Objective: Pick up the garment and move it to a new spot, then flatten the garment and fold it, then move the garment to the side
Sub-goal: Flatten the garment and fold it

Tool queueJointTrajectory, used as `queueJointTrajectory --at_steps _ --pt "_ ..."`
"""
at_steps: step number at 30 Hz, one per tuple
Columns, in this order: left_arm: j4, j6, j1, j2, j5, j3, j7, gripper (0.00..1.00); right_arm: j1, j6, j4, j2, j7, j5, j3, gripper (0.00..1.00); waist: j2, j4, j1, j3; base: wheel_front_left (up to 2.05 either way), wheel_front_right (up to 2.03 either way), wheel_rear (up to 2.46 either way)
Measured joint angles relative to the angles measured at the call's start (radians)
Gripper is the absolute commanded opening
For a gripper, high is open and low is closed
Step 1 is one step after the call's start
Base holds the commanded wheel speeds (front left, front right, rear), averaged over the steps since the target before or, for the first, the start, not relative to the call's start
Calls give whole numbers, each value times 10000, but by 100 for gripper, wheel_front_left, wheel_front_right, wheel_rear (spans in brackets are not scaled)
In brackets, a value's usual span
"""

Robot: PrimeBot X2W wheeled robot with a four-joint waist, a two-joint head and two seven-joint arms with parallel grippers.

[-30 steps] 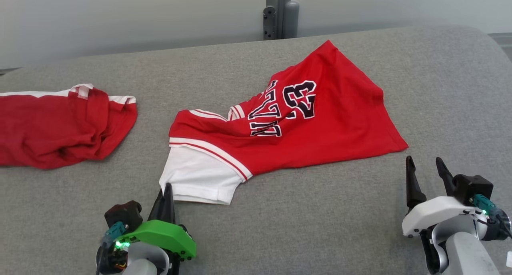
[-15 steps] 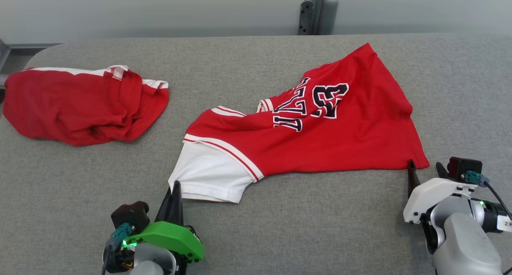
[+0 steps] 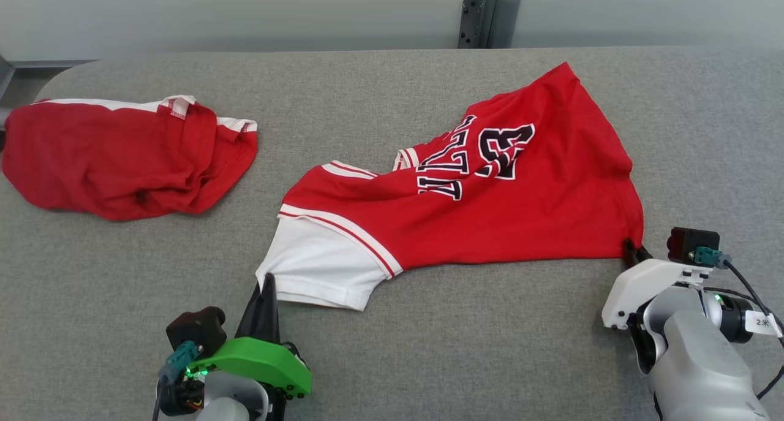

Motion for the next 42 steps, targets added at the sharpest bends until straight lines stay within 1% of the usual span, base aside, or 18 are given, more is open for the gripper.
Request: queueJointTrajectory --at_steps 5,8,11,13,15,17,19,22,24,29,35,39,42 --pt "-268 -117 -1 4 -144 113 -113 0 -240 0 -67 31 -497 836 487 0 0 -121 0 -52 0 0 0" --pt "-533 -247 -1 6 -447 332 -176 0 -277 0 -525 50 -669 1586 974 0 0 -245 0 -136 0 0 0" --pt "-945 -454 -3 -2 -683 508 -207 0 -217 -2 -1333 65 -744 2566 1624 0 0 -389 0 -242 0 0 0" --pt "-1329 -514 -11 -10 -780 639 -230 0 16 -2 -2090 90 -777 3404 2056 0 0 -485 0 -326 0 0 0" --pt "-1847 -683 -16 -12 -961 740 -284 0 376 -4 -3106 88 -748 4514 2571 0 0 -594 0 -415 0 0 0" --pt "-2406 -731 -13 -10 -1070 861 -290 0 797 -2 -4171 -65 -633 5223 3026 0 0 -709 0 -502 0 0 0" --pt "-3095 -771 0 0 -1179 1012 -293 0 1300 -4 -5335 -408 -520 5831 3367 0 0 -839 0 -595 0 0 0" --pt "-4197 -800 95 50 -1208 1066 -291 0 2034 -6 -6985 -855 -403 6460 3507 0 0 -1022 0 -725 0 0 0" --pt "-5028 -754 243 130 -1248 1133 -261 0 2496 -6 -8146 -968 -322 6920 3496 0 0 -1144 0 -817 0 0 0" --pt "-7363 -531 434 309 -1227 1206 27 0 3543 -6 -10721 -1172 19 7248 3156 0 0 -1430 0 -994 0 0 0" --pt "-10119 -125 419 769 -915 1294 669 0 4285 -6 -13461 -1072 633 7008 2441 0 0 -1705 0 -1049 0 0 0" --pt "-11509 56 -34 1068 -604 1386 1214 0 4365 -6 -14884 -911 1078 6723 1898 0 0 -1812 0 -947 0 0 0" --pt "-12088 138 -523 1246 -485 1369 1649 0 4365 -6 -15635 -759 1473 6600 1674 0 0 -1845 0 -812 0 0 0"
